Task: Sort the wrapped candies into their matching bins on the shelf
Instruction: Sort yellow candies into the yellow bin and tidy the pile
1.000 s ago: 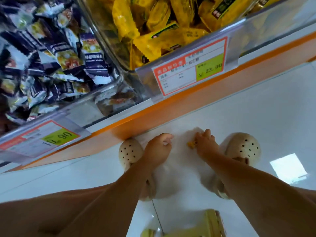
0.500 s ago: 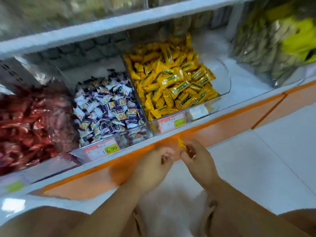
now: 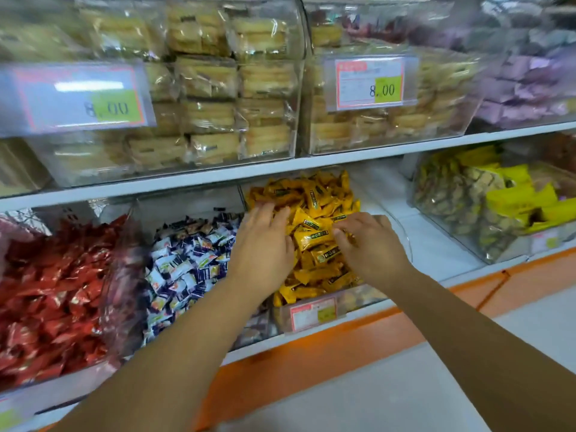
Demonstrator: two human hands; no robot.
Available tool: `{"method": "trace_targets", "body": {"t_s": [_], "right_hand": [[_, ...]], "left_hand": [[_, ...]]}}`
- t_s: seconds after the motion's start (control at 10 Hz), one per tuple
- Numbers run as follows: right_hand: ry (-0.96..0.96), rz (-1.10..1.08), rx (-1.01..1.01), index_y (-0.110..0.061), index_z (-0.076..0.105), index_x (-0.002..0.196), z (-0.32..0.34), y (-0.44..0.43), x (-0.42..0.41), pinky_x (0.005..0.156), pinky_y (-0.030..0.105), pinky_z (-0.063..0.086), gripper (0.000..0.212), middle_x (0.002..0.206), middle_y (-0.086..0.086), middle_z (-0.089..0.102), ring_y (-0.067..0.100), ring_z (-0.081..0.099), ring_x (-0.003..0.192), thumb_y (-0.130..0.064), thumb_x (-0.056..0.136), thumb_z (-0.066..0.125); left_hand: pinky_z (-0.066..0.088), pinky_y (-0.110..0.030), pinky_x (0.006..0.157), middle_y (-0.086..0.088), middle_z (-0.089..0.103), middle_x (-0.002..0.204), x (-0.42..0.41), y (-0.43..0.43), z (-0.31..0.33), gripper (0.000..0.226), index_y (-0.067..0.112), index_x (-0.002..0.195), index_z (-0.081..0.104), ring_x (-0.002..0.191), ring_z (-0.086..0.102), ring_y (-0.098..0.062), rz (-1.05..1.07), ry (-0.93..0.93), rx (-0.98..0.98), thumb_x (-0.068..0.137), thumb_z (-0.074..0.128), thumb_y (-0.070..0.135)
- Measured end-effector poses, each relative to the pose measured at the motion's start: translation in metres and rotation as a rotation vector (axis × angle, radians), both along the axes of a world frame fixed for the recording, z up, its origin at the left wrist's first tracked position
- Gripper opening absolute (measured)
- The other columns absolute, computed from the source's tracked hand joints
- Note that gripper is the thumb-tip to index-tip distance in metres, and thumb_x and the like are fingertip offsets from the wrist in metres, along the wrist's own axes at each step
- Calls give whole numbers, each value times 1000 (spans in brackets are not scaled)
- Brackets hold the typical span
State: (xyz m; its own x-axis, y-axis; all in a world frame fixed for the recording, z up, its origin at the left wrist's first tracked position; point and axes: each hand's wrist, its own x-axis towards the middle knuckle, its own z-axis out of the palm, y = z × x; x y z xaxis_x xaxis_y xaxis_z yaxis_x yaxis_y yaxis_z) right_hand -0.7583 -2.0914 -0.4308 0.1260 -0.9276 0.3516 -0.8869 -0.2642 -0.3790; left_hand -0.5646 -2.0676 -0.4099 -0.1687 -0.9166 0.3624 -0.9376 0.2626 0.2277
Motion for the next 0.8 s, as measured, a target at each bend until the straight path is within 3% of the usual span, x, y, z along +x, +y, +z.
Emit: {"method": "trace_targets", "body": {"t_s": [0.1, 0.2, 0.3, 0.5, 0.6, 0.7, 0.8], "right_hand": [[155, 19, 53, -35, 37, 143, -4, -40, 11, 113, 49, 23, 52, 152, 2, 32, 35, 19, 141, -48, 94, 24], [293, 17, 115, -41, 13, 149, 0, -82, 34, 114, 60, 9, 58, 160, -3, 6, 38, -2, 145, -53, 94, 25], [332, 18, 211, -44, 11, 148, 5, -102, 44, 110, 67, 5, 58, 160, -8, -1, 35, -5, 146, -59, 93, 24], [421, -2, 293, -45, 1, 148, -12, -72, 41, 112, 65, 2, 52, 160, -11, -7, 29, -12, 146, -53, 99, 18], [340, -16, 420, -44, 5, 149, 12, -78, 45, 111, 65, -2, 52, 160, -8, -3, 33, -9, 146, -53, 99, 16], [182, -28, 381, -32, 23, 149, 36, -62, 45, 114, 58, 11, 51, 158, 6, 18, 36, 9, 144, -48, 101, 21], [-8, 32, 397, -23, 25, 150, 50, -28, 36, 108, 43, 33, 53, 148, 11, 36, 31, 35, 134, -44, 101, 27]], "left_hand": [[9, -43, 120, -16, 13, 157, -1, -44, -2, 61, 13, 150, 18, 145, 9, -34, 71, -140, 115, 97, 40, 35], [2, -45, 119, -16, 7, 158, -5, -75, -3, 64, 12, 151, 13, 146, 5, -35, 105, -262, 143, 97, 35, 38], [1, -46, 119, -12, 3, 159, -8, -85, -3, 63, 14, 152, 8, 146, 1, -33, 85, -303, 192, 98, 32, 36], [-5, -47, 118, -5, -20, 158, -18, -76, -7, 67, 19, 151, -14, 143, -22, -31, 77, -425, 427, 99, 24, 39], [-2, -45, 119, -6, -3, 160, -18, -71, 4, 62, 19, 152, 3, 146, -11, -29, 40, -244, 381, 99, 28, 36], [9, -43, 118, -7, 17, 157, -11, -44, 16, 57, 20, 150, 19, 144, 10, -29, -66, -96, 273, 98, 37, 33], [4, -38, 120, -8, 3, 160, 1, -6, 27, 62, 19, 152, 14, 147, 0, -25, -113, -59, 342, 99, 40, 35]]}}
